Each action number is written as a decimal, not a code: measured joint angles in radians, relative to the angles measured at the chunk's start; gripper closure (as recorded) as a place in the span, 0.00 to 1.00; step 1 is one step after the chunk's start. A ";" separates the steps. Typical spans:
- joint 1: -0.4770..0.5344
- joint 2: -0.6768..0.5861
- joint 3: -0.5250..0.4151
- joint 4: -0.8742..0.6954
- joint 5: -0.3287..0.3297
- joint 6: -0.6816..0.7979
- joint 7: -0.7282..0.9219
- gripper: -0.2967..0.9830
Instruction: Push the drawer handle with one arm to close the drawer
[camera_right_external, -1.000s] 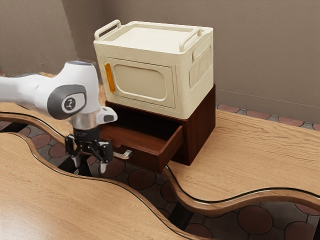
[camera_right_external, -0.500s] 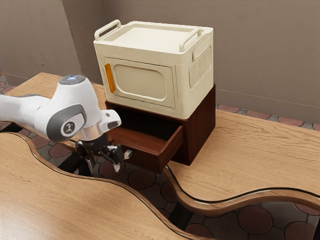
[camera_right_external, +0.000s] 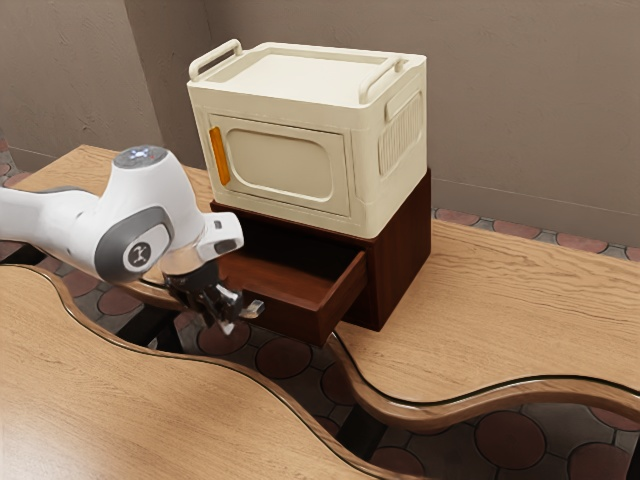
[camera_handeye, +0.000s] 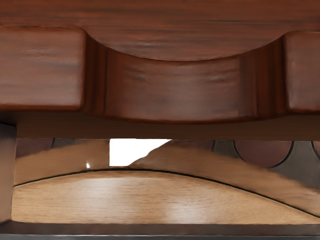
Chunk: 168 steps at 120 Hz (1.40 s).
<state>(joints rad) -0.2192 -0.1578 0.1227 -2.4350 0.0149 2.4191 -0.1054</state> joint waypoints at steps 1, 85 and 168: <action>0.000 0.000 0.000 0.000 0.000 0.001 0.002 0.70; -0.012 0.113 -0.006 0.164 0.001 0.018 0.085 0.84; -0.003 0.329 0.021 0.424 0.008 0.012 0.119 0.85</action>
<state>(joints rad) -0.2226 0.1711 0.1442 -2.0108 0.0227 2.4308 0.0137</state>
